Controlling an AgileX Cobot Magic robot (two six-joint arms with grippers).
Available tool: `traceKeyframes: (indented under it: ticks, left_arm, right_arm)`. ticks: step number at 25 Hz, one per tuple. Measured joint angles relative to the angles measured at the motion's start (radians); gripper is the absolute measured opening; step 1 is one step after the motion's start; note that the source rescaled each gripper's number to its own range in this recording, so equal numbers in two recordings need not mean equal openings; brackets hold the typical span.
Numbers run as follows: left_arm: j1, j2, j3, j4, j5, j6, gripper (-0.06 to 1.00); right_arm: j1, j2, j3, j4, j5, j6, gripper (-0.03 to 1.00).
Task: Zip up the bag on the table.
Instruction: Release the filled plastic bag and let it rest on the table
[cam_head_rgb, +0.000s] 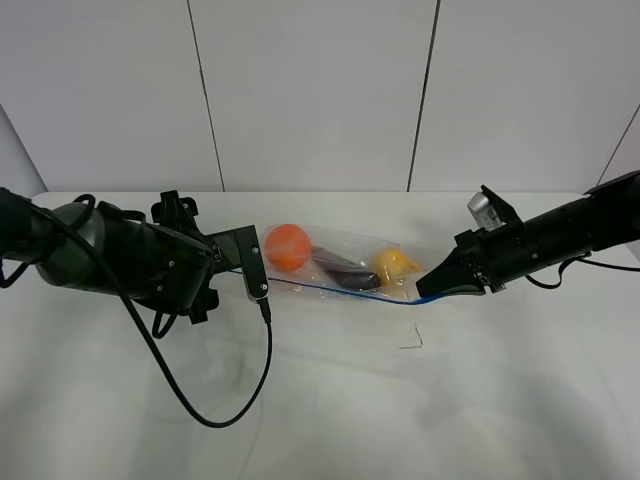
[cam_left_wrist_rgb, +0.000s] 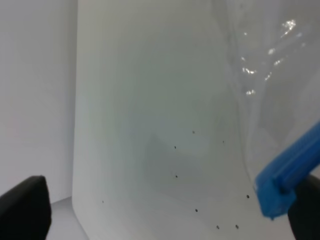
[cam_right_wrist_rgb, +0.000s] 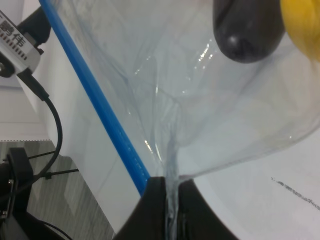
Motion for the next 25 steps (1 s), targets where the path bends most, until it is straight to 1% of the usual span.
traceKeyframes:
  ticks: [5, 13, 16, 18, 20, 21, 25]
  left_arm:
    - [0.0, -0.002, 0.0, -0.006, -0.002, -0.002, 1.0]
    - [0.0, -0.085, 0.001, -0.079, -0.017, -0.002, 1.0]
    - [0.0, -0.121, 0.001, -0.134, -0.011, -0.002, 1.0]
    - [0.009, -0.139, -0.002, -0.198, -0.007, -0.002, 1.0]
    - [0.029, -0.148, -0.025, -0.287, 0.006, 0.002, 1.0]
    - [0.05, -0.152, -0.042, -0.348, 0.014, 0.014, 1.0]
    - [0.119, -0.154, -0.117, -0.542, 0.043, 0.125, 1.0]
  right_arm:
    - [0.0, 0.0, 0.0, 0.0, 0.0, 0.0, 0.0]
    - [0.0, 0.0, 0.0, -0.001, 0.0, 0.0, 0.0]
    - [0.0, 0.0, 0.0, -0.001, 0.0, 0.0, 0.0]
    - [0.0, 0.0, 0.0, -0.001, 0.0, 0.0, 0.0]
    - [0.0, 0.0, 0.0, -0.002, 0.0, 0.0, 0.0]
    - [0.0, 0.0, 0.0, -0.002, 0.0, 0.0, 0.0]
    - [0.0, 0.0, 0.0, -0.003, 0.0, 0.0, 0.0]
